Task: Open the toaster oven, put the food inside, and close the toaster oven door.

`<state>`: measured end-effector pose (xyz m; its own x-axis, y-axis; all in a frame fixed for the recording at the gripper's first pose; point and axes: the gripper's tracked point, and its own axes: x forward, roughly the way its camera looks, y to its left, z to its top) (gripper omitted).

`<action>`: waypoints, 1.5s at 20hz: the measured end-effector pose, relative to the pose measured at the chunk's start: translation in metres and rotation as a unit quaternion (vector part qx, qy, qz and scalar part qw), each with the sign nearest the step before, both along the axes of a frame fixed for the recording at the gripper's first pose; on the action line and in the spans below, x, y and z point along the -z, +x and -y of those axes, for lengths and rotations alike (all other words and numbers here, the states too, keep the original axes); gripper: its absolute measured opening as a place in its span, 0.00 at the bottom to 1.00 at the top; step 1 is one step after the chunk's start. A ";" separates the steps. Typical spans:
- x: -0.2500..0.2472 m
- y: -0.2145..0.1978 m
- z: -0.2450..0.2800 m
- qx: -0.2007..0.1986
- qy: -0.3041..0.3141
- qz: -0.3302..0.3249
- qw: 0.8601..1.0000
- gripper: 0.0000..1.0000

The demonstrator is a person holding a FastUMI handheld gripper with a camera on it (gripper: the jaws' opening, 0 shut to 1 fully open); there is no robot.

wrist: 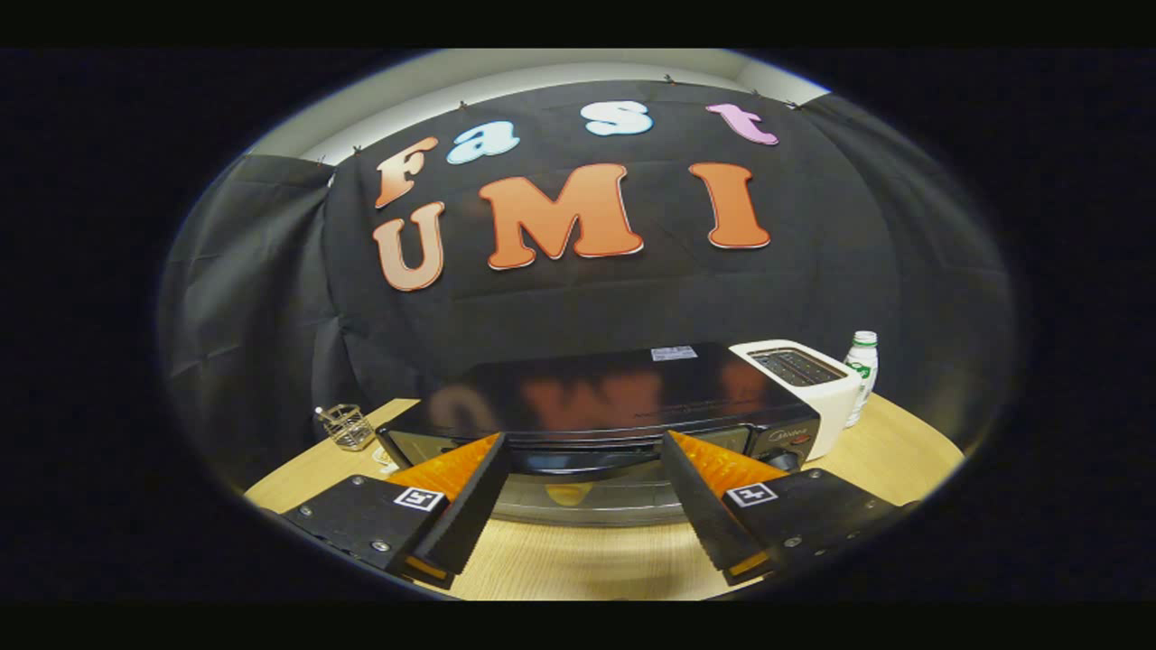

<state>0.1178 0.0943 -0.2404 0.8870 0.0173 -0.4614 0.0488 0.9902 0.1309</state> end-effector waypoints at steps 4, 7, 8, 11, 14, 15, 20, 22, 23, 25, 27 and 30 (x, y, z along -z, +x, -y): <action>-0.011 -0.011 -0.002 -0.008 0.013 0.003 1.000 0.97; -0.054 -0.025 0.003 -0.009 0.011 0.048 0.999 0.96; -0.069 -0.033 0.002 -0.013 0.009 0.061 0.998 0.95; -0.110 -0.057 0.008 -0.026 -0.002 0.095 0.995 0.95; -0.151 -0.085 0.010 -0.037 -0.011 0.126 0.991 0.94; -0.160 -0.094 0.010 -0.041 -0.011 0.133 0.990 0.94; -0.201 -0.127 0.022 -0.042 -0.026 0.169 0.984 0.94; -0.214 -0.135 0.026 -0.041 -0.026 0.181 0.982 0.94; -0.218 -0.139 0.027 -0.041 -0.023 0.184 0.982 0.94; -0.229 -0.144 0.031 -0.042 -0.018 0.189 0.981 0.94; -0.241 -0.148 0.037 -0.038 -0.017 0.198 0.979 0.94; -0.254 -0.153 0.039 -0.037 -0.029 0.212 0.976 0.94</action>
<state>-0.0350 0.0549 0.0141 0.9958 0.0733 -0.0545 -0.0696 0.9953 0.0678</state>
